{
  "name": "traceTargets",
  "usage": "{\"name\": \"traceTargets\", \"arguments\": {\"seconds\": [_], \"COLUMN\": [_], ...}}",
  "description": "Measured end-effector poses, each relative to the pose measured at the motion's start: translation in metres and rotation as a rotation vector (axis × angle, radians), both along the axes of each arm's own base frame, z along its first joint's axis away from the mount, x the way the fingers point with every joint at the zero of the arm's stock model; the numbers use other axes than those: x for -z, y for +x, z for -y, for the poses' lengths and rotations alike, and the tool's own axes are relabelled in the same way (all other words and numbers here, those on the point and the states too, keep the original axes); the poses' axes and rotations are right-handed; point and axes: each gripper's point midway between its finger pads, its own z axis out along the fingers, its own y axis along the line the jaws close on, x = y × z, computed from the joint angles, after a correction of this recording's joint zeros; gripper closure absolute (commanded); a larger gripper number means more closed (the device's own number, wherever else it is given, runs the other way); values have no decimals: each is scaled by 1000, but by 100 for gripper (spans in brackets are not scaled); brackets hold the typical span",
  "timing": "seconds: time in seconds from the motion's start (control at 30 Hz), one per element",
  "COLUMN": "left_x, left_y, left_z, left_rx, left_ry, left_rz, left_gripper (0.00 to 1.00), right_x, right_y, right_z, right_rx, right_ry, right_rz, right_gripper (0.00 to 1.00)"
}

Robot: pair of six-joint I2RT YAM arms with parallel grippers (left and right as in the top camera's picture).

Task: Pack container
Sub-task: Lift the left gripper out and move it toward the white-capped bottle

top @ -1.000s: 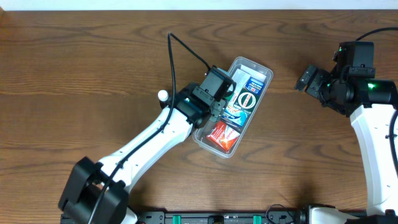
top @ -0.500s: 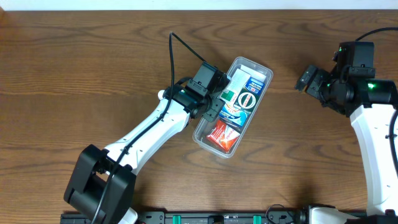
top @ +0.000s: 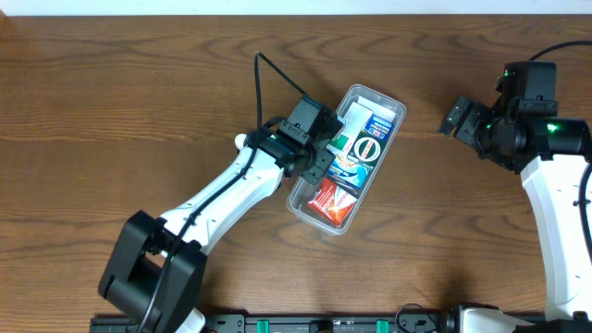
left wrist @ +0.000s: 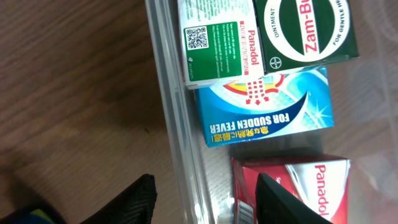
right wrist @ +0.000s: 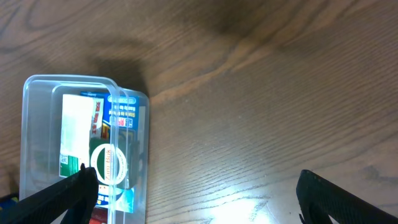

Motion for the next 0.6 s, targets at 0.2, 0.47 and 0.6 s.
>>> {"name": "traceTargets", "arguments": {"seconds": [0.2,0.47,0.6], "left_x": [17,14,14], "left_y": [3,18,23], "left_z": [2,-8,-15], "left_rx": [-26,-251,-378], "left_ry": [7,-8,-21], "left_rz": [-28,-4,-7], "left_gripper": [76,87,89], "right_x": [0,0,0], "right_y": [0,0,0], "right_z": [0,0,0], "right_rx": [-1,0,0], "right_ry": [0,0,0], "right_rz": [0,0,0], "right_gripper": [1,1,1]}}
